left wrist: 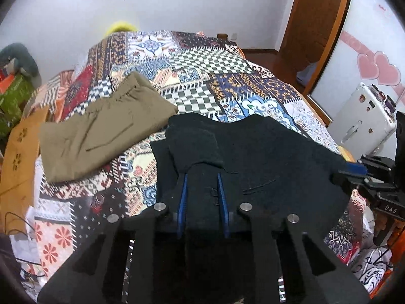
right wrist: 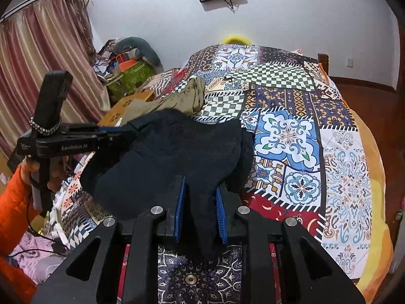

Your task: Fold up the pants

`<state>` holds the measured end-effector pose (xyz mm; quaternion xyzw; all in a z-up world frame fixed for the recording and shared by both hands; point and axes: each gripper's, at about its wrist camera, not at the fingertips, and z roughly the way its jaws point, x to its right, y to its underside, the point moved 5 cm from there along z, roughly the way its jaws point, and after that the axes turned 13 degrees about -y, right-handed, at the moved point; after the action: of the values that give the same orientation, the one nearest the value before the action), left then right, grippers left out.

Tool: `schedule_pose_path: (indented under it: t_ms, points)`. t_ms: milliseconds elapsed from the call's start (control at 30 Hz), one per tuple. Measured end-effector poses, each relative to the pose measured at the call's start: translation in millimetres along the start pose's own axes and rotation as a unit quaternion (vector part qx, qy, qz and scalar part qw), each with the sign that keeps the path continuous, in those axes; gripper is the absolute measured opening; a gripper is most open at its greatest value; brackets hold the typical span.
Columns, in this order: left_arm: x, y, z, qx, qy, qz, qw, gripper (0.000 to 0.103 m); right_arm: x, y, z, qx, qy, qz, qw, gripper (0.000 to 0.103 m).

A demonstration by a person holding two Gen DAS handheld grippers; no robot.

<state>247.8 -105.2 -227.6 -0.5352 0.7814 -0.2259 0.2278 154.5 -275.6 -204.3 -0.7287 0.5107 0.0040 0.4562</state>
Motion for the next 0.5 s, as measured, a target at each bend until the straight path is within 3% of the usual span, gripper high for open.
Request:
schedule_pose_path:
  t_ms: [267, 367, 500]
  points:
    - [-5.1, 13.1, 34.0, -0.018, -0.019, 0.002, 0.9997, 0.023, 16.0, 10.8, 21.0, -0.034, 0.006, 0.021, 0.999, 0.017]
    - [-6.1, 12.8, 27.1, -0.015, -0.023, 0.016, 0.9995, 0.03, 14.5, 8.7, 18.9, -0.04, 0.006, 0.016, 0.999, 0.017]
    - [-21.8, 0.6, 3.0, 0.011, -0.052, 0.011, 0.9986, 0.031, 12.1, 0.6, 7.6, -0.041, 0.005, 0.019, 0.999, 0.02]
